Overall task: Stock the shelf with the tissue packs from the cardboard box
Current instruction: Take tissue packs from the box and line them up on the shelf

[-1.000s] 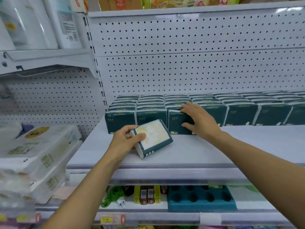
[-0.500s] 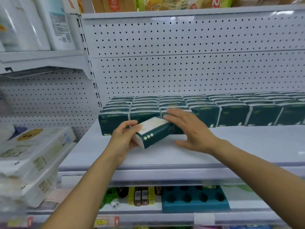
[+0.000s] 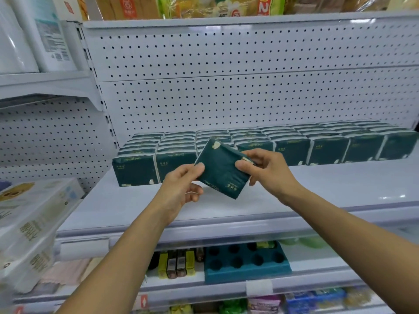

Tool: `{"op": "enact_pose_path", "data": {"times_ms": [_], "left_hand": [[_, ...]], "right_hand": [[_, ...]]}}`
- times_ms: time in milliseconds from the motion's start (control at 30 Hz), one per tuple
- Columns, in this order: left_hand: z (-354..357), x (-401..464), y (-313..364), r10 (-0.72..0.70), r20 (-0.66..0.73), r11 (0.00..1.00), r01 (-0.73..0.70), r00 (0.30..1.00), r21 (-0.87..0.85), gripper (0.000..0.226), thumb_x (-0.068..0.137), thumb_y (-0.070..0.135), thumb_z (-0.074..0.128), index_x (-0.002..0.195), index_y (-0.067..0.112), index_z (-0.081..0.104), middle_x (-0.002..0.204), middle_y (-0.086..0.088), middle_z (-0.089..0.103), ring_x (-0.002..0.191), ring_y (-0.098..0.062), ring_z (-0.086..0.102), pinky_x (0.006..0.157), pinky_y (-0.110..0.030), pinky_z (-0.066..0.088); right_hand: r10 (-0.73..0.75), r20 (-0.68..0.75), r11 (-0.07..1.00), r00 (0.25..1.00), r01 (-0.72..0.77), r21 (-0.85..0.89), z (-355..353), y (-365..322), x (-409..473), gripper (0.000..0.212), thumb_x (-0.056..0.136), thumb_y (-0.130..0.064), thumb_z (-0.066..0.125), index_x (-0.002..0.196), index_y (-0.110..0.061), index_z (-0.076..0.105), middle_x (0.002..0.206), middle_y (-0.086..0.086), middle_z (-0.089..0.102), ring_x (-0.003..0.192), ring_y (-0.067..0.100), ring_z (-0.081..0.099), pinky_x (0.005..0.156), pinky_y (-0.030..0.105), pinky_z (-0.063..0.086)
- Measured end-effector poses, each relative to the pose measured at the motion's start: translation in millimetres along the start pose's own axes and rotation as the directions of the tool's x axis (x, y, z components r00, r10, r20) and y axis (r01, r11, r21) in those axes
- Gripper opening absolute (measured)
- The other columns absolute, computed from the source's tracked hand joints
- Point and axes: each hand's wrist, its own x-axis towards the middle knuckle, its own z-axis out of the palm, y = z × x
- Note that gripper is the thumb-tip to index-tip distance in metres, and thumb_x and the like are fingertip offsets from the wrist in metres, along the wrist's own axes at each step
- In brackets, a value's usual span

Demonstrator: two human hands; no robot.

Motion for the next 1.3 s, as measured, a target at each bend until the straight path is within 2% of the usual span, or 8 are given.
{"op": "enact_pose_path", "data": {"times_ms": [200, 333, 433, 600, 700, 867, 967, 1300], "left_hand": [[25, 5, 6, 0.101, -0.032, 0.985, -0.095, 0.994, 0.142, 0.021, 0.089, 0.019, 0.069, 0.110, 0.016, 0.065, 0.096, -0.001, 0.071, 0.076, -0.010, 0.061, 0.063, -0.024, 0.047], [51, 15, 15, 0.274, -0.002, 0.924, -0.262, 0.962, 0.278, 0.021, 0.084, 0.012, 0.073, 0.099, 0.024, 0.067, 0.095, 0.005, 0.071, 0.083, -0.006, 0.064, 0.070, -0.018, 0.052], [74, 20, 17, 0.344, 0.170, 0.790, -0.382, 0.924, 0.479, 0.025, 0.079, 0.017, 0.079, 0.101, 0.023, 0.068, 0.093, 0.008, 0.070, 0.085, -0.003, 0.063, 0.074, -0.011, 0.048], [77, 40, 12, 0.390, 0.178, 0.685, -0.414, 0.903, 0.599, 0.043, 0.082, 0.044, 0.074, 0.121, 0.033, 0.060, 0.119, 0.016, 0.063, 0.110, 0.002, 0.055, 0.094, -0.020, 0.042], [51, 65, 6, 0.514, 0.115, 0.394, -0.353, 0.850, 0.849, 0.054, 0.087, 0.044, 0.068, 0.136, 0.029, 0.051, 0.140, 0.008, 0.052, 0.130, -0.013, 0.044, 0.113, -0.038, 0.033], [25, 97, -6, 0.457, 0.259, -0.039, -0.271, 0.851, 0.962, 0.070, 0.087, 0.043, 0.068, 0.146, 0.018, 0.038, 0.151, -0.001, 0.040, 0.140, -0.020, 0.031, 0.121, -0.035, 0.008], [21, 106, -10, 0.412, 0.323, -0.193, -0.266, 0.852, 0.945, 0.077, 0.090, 0.045, 0.064, 0.152, 0.022, 0.025, 0.159, 0.002, 0.026, 0.147, -0.017, 0.020, 0.121, -0.034, 0.000], [20, 117, -16, 0.452, 0.312, -0.167, -0.265, 0.836, 0.950, 0.071, 0.092, 0.041, 0.062, 0.151, 0.021, 0.027, 0.156, 0.004, 0.032, 0.143, -0.014, 0.027, 0.120, -0.029, 0.001]], "right_hand": [[-0.017, 0.016, 0.978, 1.000, 0.020, -0.207, -30, 6, -5, 0.025, 0.083, -0.022, 0.076, 0.106, -0.023, 0.066, 0.098, -0.008, 0.071, 0.084, 0.011, 0.063, 0.072, 0.032, 0.051], [-0.248, 0.100, 0.808, 0.964, 0.263, -0.528, -40, 7, -12, 0.080, 0.076, -0.035, 0.080, 0.141, -0.036, 0.034, 0.138, -0.016, 0.041, 0.121, 0.002, 0.044, 0.097, 0.019, 0.039], [-0.400, 0.225, 0.617, 0.889, 0.442, -0.651, -40, 10, -9, 0.075, 0.077, -0.034, 0.080, 0.140, -0.032, 0.040, 0.137, -0.011, 0.048, 0.121, 0.012, 0.046, 0.101, 0.033, 0.042], [-0.139, -0.063, 0.912, 0.988, 0.103, -0.398, -66, 32, -7, 0.042, 0.080, -0.022, 0.078, 0.114, -0.030, 0.055, 0.107, -0.016, 0.063, 0.099, 0.000, 0.058, 0.081, 0.019, 0.050], [-0.015, -0.212, 0.959, 0.977, -0.046, -0.279, -87, 52, 2, 0.042, 0.080, -0.020, 0.078, 0.111, -0.022, 0.050, 0.106, -0.009, 0.065, 0.098, 0.004, 0.063, 0.079, 0.023, 0.055], [0.057, -0.302, 0.974, 0.952, -0.119, -0.192, -88, 79, 25, 0.041, 0.079, -0.019, 0.079, 0.106, -0.016, 0.048, 0.105, 0.001, 0.068, 0.097, 0.019, 0.066, 0.080, 0.036, 0.058], [0.049, -0.340, 0.971, 0.939, -0.124, -0.203, -76, 83, 41, 0.039, 0.080, -0.017, 0.079, 0.105, -0.015, 0.050, 0.103, 0.000, 0.063, 0.095, 0.016, 0.062, 0.067, 0.020, 0.056], [0.042, -0.414, 0.927, 0.909, -0.190, -0.323, -57, 93, 63, 0.043, 0.079, -0.026, 0.079, 0.112, -0.021, 0.051, 0.097, -0.003, 0.059, 0.089, 0.019, 0.058, 0.081, 0.043, 0.055]]}}
